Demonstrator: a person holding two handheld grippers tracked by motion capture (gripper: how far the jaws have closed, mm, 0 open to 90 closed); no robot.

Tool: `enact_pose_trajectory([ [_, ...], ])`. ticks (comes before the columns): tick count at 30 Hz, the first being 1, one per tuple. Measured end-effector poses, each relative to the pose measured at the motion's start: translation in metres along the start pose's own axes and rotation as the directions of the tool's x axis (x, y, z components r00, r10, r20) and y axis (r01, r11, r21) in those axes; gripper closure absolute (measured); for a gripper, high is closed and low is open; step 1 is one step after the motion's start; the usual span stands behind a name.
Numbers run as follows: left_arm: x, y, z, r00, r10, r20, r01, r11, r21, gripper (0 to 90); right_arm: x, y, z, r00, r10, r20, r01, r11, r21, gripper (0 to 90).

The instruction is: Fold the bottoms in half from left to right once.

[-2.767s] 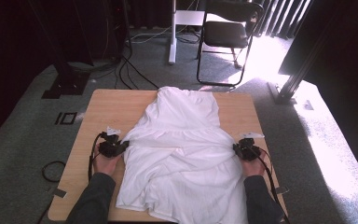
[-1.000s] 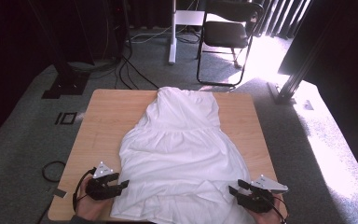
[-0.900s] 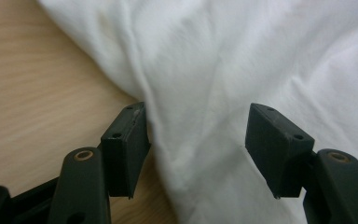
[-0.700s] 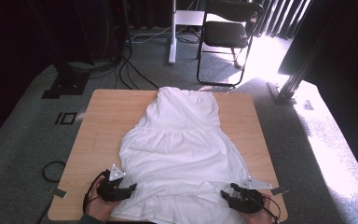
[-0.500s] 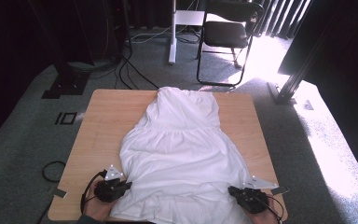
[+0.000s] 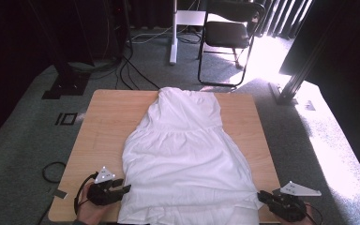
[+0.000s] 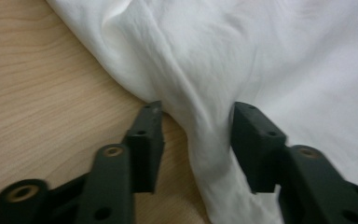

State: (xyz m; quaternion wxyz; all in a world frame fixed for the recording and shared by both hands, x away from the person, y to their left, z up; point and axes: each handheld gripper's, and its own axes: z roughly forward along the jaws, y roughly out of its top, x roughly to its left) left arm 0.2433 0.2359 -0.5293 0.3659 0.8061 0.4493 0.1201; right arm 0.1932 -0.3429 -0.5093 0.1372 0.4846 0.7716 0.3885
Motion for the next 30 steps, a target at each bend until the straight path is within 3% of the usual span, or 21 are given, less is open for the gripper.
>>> enact_pose_trajectory([
  [2, 0.002, 0.002, 0.001, 1.0000, -0.008, -0.001, 0.008, 0.9995, -0.030, 46.7, 0.000, 0.002, 0.004, 0.9995, 0.014, 0.028, -0.013, 0.999, -0.043, 55.5],
  [4, 0.005, 0.005, 0.005, 1.0000, -0.006, -0.006, 0.005, 0.9989, -0.046, 43.6, -0.001, 0.006, 0.009, 0.9994, 0.025, 0.024, -0.023, 0.995, -0.095, 52.1],
  [8, 0.011, 0.020, 0.016, 0.9991, -0.002, -0.043, -0.002, 0.9957, -0.093, 40.3, 0.000, 0.022, 0.029, 0.9994, 0.003, 0.033, 0.002, 0.991, -0.137, 48.3],
  [11, 0.018, 0.036, 0.023, 0.9965, 0.006, -0.084, -0.016, 0.9928, -0.118, 38.1, -0.002, 0.039, 0.051, 0.9983, -0.015, 0.056, 0.022, 0.991, -0.133, 48.3],
  [15, 0.036, 0.062, 0.036, 0.9929, -0.022, -0.117, 0.007, 0.9912, -0.133, 37.5, -0.008, 0.066, 0.079, 0.9973, -0.043, 0.060, 0.050, 0.990, -0.128, 47.5],
  [22, 0.056, 0.103, 0.058, 0.9919, -0.025, -0.124, 0.009, 0.9922, -0.124, 36.8, -0.033, 0.115, 0.128, 0.9927, -0.066, 0.101, 0.076, 0.992, -0.098, 49.7],
  [27, 0.066, 0.121, 0.084, 0.9925, -0.031, -0.118, 0.021, 0.9963, -0.084, 36.5, -0.043, 0.137, 0.156, 0.9942, -0.057, 0.091, 0.065, 0.995, -0.082, 51.7],
  [30, 0.072, 0.125, 0.099, 0.9898, -0.038, -0.137, 0.032, 0.9983, -0.049, 36.5, -0.046, 0.142, 0.172, 0.9947, -0.044, 0.093, 0.050, 0.997, -0.062, 53.2],
])
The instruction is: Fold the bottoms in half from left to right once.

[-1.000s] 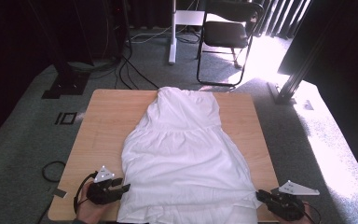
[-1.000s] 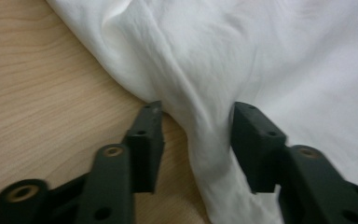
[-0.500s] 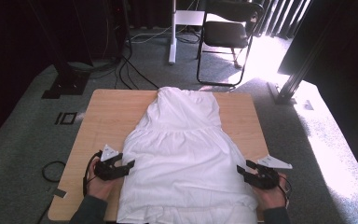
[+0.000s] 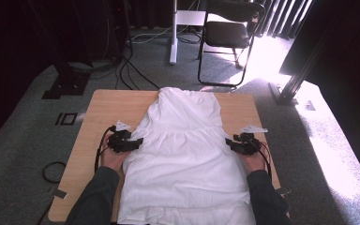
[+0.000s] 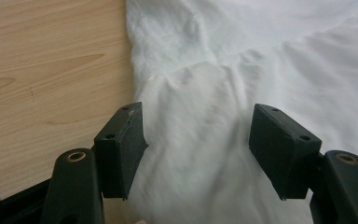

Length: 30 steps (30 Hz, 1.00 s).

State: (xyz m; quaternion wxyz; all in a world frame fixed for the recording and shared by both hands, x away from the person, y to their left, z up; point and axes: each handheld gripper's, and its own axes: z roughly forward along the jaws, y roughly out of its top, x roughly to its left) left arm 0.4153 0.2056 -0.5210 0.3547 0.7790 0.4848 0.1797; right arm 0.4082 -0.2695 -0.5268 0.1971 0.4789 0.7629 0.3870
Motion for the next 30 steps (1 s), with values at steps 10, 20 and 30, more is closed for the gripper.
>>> enact_pose_trajectory([
  [10, 0.002, -0.009, 0.019, 0.9997, 0.018, -0.017, -0.017, 0.9973, 0.072, 76.0, 0.005, -0.007, 0.028, 0.9998, -0.005, 0.017, 0.003, 0.994, 0.106, 79.3],
  [20, -0.010, -0.038, -0.006, 0.9980, 0.061, 0.018, -0.062, 0.9963, 0.060, 85.6, 0.011, -0.034, 0.002, 0.9997, 0.022, -0.012, -0.021, 0.995, 0.102, 88.4],
  [30, -0.037, -0.085, -0.052, 0.9930, 0.099, 0.065, -0.103, 0.9923, 0.069, 85.1, 0.038, -0.087, -0.053, 0.9976, 0.045, -0.052, -0.041, 0.996, 0.073, 88.0],
])
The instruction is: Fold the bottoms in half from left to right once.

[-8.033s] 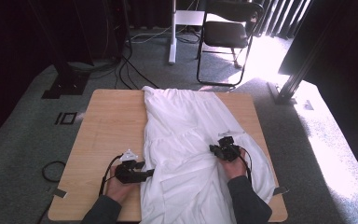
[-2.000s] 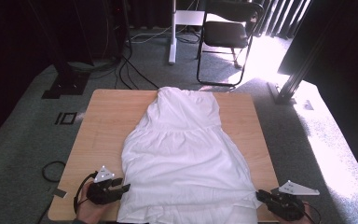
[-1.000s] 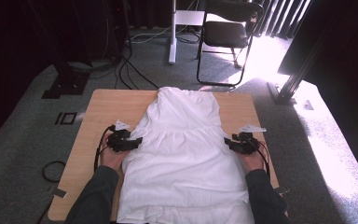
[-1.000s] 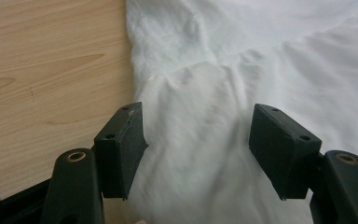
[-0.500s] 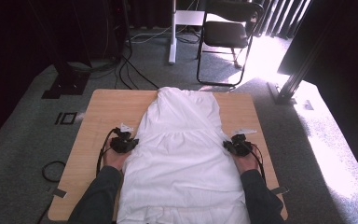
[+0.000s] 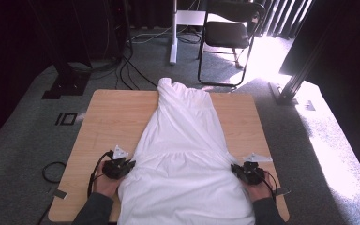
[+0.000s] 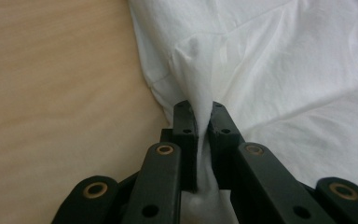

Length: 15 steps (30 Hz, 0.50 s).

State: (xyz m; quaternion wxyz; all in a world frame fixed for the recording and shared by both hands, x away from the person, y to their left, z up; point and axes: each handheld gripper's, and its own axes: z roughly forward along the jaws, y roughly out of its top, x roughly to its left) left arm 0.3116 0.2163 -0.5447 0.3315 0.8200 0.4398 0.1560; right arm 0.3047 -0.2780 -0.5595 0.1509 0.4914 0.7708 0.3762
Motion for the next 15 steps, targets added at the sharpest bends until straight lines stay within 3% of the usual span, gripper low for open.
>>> enact_pose_trajectory([
  [6, -0.014, -0.019, -0.018, 0.9988, 0.012, 0.048, -0.013, 0.9998, 0.016, 84.1, 0.009, -0.020, -0.021, 0.9995, 0.024, -0.020, -0.024, 1.000, 0.017, 87.6],
  [7, -0.013, -0.020, -0.020, 0.9989, 0.008, 0.046, -0.008, 1.0000, -0.002, 80.0, 0.011, -0.021, -0.023, 0.9995, 0.019, -0.023, -0.019, 0.999, 0.028, 85.7],
  [9, -0.009, -0.019, -0.025, 0.9987, -0.018, 0.048, 0.021, 0.9978, -0.062, 58.4, 0.015, -0.020, -0.026, 0.9998, -0.017, -0.014, 0.018, 0.999, 0.038, 69.6],
  [11, -0.002, -0.014, -0.029, 0.9968, -0.042, 0.068, 0.049, 0.9931, -0.107, 56.4, 0.019, -0.011, -0.030, 0.9989, -0.046, 0.010, 0.046, 0.999, 0.001, 58.0],
  [13, 0.004, -0.005, -0.030, 0.9983, -0.045, 0.037, 0.050, 0.9909, -0.125, 48.2, 0.018, 0.005, -0.032, 0.9985, -0.053, -0.012, 0.052, 0.998, -0.044, 55.6],
  [15, 0.012, 0.006, -0.027, 0.9974, -0.057, 0.044, 0.062, 0.9884, -0.139, 48.1, 0.016, 0.024, -0.028, 0.9977, -0.058, -0.036, 0.055, 0.996, -0.075, 55.8],
])
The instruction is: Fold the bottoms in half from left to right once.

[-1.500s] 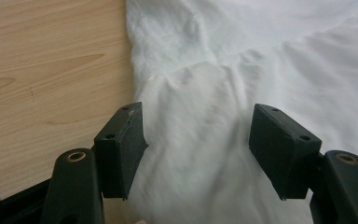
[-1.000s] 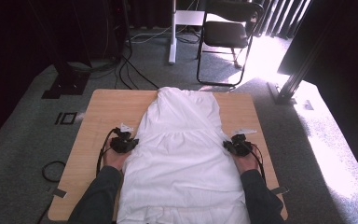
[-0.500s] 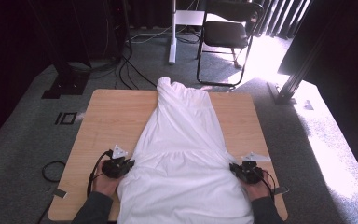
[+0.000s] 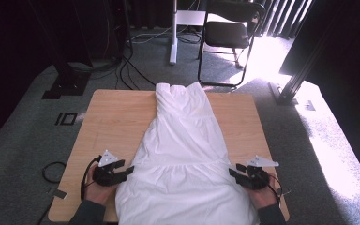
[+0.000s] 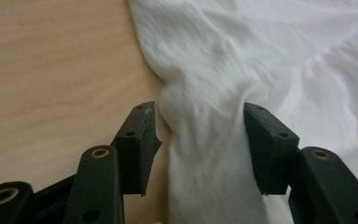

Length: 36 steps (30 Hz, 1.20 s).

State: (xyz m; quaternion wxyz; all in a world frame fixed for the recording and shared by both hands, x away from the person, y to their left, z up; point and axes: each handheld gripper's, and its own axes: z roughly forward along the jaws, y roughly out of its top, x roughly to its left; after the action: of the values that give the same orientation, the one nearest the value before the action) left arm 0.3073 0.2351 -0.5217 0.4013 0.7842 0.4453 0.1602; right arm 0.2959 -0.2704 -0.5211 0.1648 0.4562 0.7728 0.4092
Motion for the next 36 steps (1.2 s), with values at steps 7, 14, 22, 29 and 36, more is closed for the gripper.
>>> enact_pose_trajectory([
  [7, 0.016, 0.027, 0.024, 0.9997, -0.025, -0.004, 0.024, 0.9992, -0.030, 45.7, -0.010, 0.052, 0.062, 0.9993, -0.017, -0.034, 0.018, 0.999, 0.045, 56.6],
  [14, 0.018, 0.043, 0.047, 0.9999, -0.015, -0.005, 0.015, 0.9998, -0.010, 44.2, -0.006, 0.073, 0.119, 0.9992, -0.026, -0.031, 0.030, 0.993, 0.118, 51.2],
  [22, 0.014, 0.045, 0.065, 1.0000, -0.009, 0.000, 0.009, 0.9997, 0.023, 44.1, -0.001, 0.075, 0.128, 0.9986, -0.026, -0.047, 0.032, 0.987, 0.154, 88.1],
  [29, 0.004, 0.038, 0.076, 0.9999, 0.013, -0.008, -0.013, 0.9966, 0.081, 43.0, -0.014, 0.094, 0.075, 0.9991, -0.025, 0.036, 0.026, 0.999, -0.041, 89.5],
  [36, -0.002, 0.035, 0.083, 0.9996, 0.025, 0.012, -0.026, 0.9956, 0.090, 40.7, -0.048, 0.069, 0.087, 0.9889, 0.044, 0.142, -0.052, 0.997, 0.052, 89.5],
])
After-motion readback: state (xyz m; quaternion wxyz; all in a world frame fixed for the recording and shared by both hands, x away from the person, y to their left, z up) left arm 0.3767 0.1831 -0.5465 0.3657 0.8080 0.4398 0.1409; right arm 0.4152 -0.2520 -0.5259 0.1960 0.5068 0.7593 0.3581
